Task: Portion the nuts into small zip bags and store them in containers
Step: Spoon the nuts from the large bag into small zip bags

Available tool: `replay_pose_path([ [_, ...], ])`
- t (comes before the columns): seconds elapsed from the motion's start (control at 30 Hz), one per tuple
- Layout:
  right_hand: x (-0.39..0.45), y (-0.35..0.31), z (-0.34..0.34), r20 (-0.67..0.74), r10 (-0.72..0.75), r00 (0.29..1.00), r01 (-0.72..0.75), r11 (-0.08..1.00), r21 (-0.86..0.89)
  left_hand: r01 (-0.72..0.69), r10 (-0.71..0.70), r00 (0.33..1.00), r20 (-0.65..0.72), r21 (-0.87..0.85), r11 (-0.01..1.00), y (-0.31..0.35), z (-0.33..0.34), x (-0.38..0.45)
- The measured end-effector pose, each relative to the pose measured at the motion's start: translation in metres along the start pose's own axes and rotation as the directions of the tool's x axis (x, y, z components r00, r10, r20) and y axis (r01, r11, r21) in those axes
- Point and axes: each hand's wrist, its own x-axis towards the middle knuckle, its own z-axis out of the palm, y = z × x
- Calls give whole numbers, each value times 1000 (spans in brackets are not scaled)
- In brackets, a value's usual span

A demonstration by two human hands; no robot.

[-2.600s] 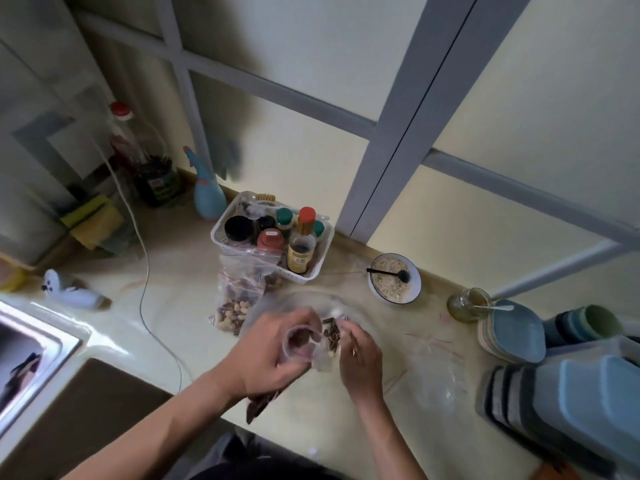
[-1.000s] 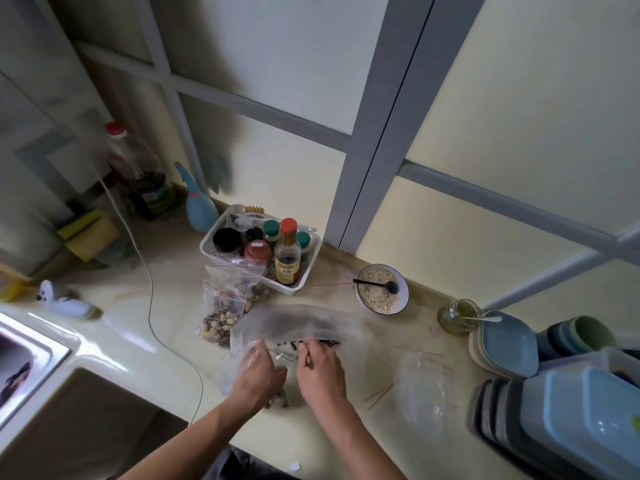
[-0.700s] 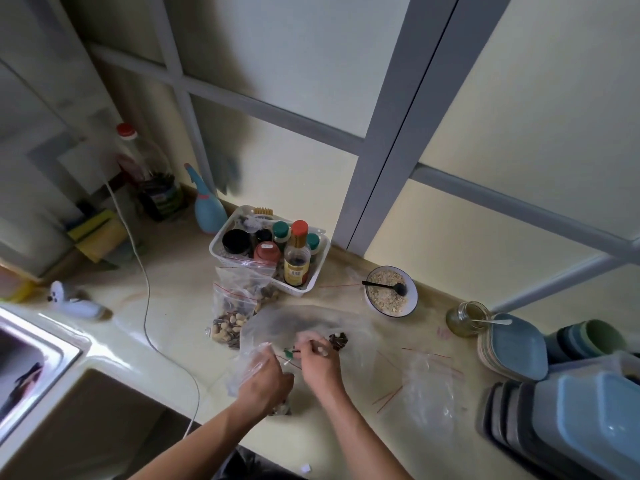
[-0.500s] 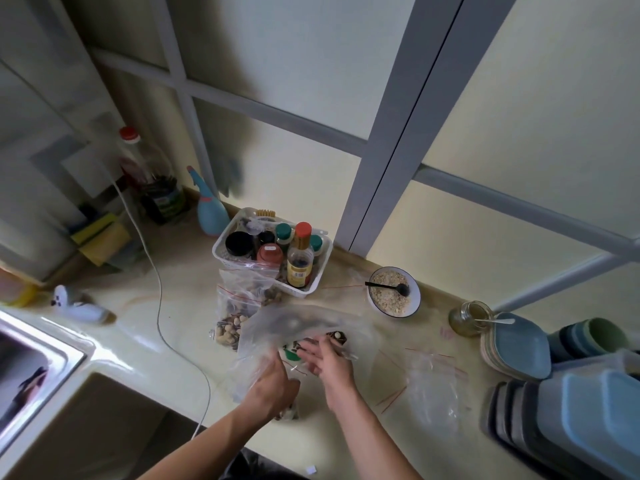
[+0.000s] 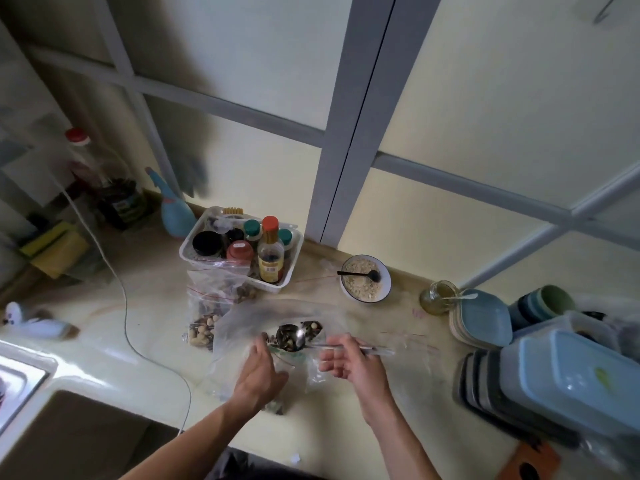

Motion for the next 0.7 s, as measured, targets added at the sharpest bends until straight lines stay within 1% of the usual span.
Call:
replay_pose_path([
  [0.13, -13, 2, -10, 102, -18, 995, 33, 989, -144, -76, 75, 997, -35, -38, 996, 1, 4, -3],
  [0.23, -19, 10, -14, 210, -67, 975, 122, 958, -261, -131, 125, 990, -70, -84, 988, -2, 9, -9],
  [0.37, -28, 14, -18, 343, -79, 936, 220, 892, -396, -244, 233, 965, -117, -91, 965, -5, 12, -18],
  [0.47, -33, 15, -19, 439, -106, 892, 331, 814, -477, -298, 280, 950, -138, -135, 945, -10, 15, -23],
  [0.63, -42, 14, -26, 521, -257, 814, 536, 678, -503, -339, 294, 930, -222, -204, 918, -18, 18, -35],
  [0.7, -43, 15, -30, 553, -295, 779, 590, 641, -490, -345, 291, 924, -247, -215, 914, -22, 20, -38],
])
